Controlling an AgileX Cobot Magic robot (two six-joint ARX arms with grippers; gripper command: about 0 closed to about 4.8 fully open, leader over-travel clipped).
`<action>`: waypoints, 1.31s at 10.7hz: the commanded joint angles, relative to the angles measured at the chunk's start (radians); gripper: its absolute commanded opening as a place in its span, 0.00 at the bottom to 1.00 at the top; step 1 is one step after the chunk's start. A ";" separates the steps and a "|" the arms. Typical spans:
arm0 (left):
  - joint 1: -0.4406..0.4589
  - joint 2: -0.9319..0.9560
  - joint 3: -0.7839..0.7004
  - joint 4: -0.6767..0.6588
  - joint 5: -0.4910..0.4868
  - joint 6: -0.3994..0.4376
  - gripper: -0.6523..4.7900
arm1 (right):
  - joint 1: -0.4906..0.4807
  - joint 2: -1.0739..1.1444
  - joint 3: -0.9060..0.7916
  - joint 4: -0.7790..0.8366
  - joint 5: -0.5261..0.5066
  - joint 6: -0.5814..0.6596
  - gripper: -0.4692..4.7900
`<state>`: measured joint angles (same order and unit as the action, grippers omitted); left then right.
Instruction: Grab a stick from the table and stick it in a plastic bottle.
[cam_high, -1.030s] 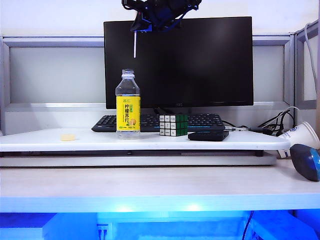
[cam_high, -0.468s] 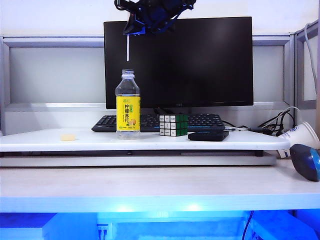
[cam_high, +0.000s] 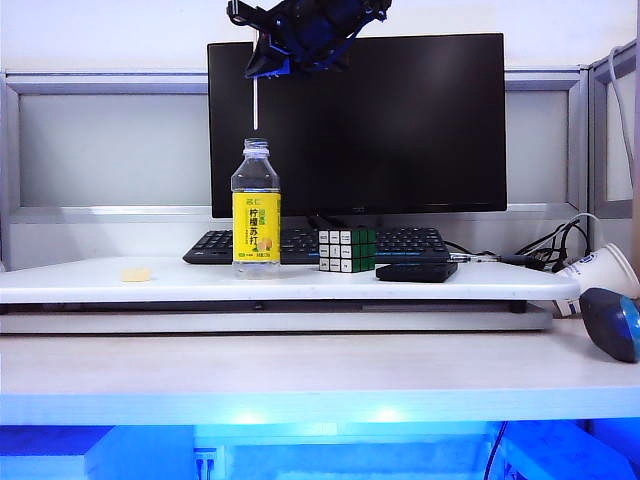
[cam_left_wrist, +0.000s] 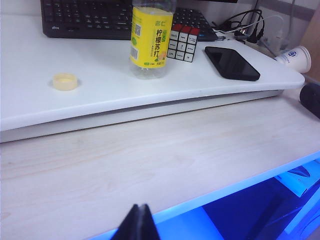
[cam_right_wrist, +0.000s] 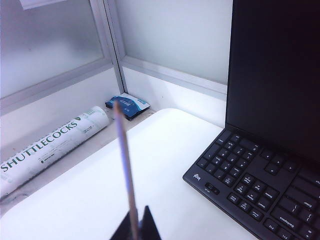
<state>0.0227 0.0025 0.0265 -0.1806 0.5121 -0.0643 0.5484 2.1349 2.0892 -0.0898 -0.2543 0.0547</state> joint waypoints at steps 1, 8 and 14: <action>0.000 0.001 0.000 -0.012 0.001 0.004 0.11 | 0.001 -0.006 0.002 0.011 0.002 0.002 0.07; 0.000 0.001 0.000 -0.012 0.001 0.004 0.11 | 0.001 -0.006 0.002 0.012 0.008 0.001 0.07; 0.000 0.001 0.000 -0.012 0.001 0.004 0.11 | -0.001 -0.006 0.002 0.013 0.009 0.001 0.20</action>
<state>0.0227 0.0025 0.0265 -0.1806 0.5121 -0.0643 0.5465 2.1349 2.0865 -0.0891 -0.2470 0.0547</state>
